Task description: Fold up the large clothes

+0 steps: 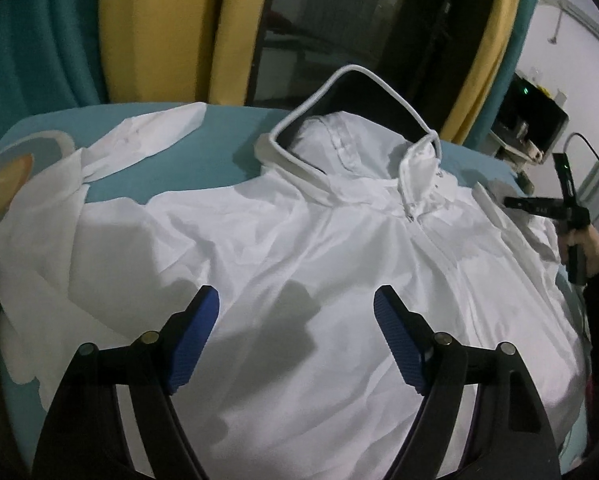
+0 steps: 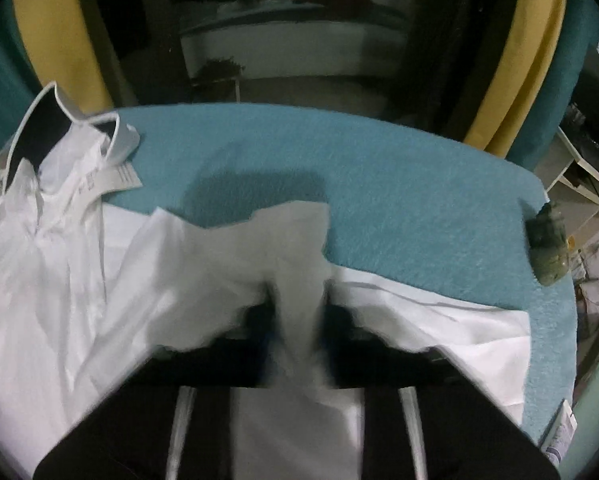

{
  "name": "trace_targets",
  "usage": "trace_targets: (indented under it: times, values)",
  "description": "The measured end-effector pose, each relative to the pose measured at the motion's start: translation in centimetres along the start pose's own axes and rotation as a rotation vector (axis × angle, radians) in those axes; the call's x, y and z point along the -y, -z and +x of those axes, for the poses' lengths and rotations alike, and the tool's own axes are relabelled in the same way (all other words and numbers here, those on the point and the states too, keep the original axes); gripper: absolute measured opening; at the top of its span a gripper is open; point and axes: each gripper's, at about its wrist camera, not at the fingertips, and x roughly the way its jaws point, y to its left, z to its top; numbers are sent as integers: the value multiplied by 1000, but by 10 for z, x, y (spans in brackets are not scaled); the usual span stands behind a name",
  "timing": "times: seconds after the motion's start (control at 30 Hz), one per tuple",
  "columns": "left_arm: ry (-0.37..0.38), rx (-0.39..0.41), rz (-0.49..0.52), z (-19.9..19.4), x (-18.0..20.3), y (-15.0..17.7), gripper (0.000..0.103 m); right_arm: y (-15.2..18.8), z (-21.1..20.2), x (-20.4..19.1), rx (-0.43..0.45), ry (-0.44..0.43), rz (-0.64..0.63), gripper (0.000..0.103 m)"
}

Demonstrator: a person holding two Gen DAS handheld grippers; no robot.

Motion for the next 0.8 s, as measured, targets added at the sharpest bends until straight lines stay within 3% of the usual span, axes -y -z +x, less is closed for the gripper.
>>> trace_targets:
  times: [0.23,0.47,0.63,0.8]
  values:
    - [-15,47,21,-22,-11,0,82,-5,-84,-42,179,48,-6,8]
    - [-38,140,42,-60,-40,5,82,-41,-160,-135,392,-5,-66,8]
    - [-21,129,34,-67,-64,14,82,-56,-173,-214,470,-69,-142,8]
    - [-24,137,13,-75,-85,20,82,-50,-151,-276,454,-158,-167,8]
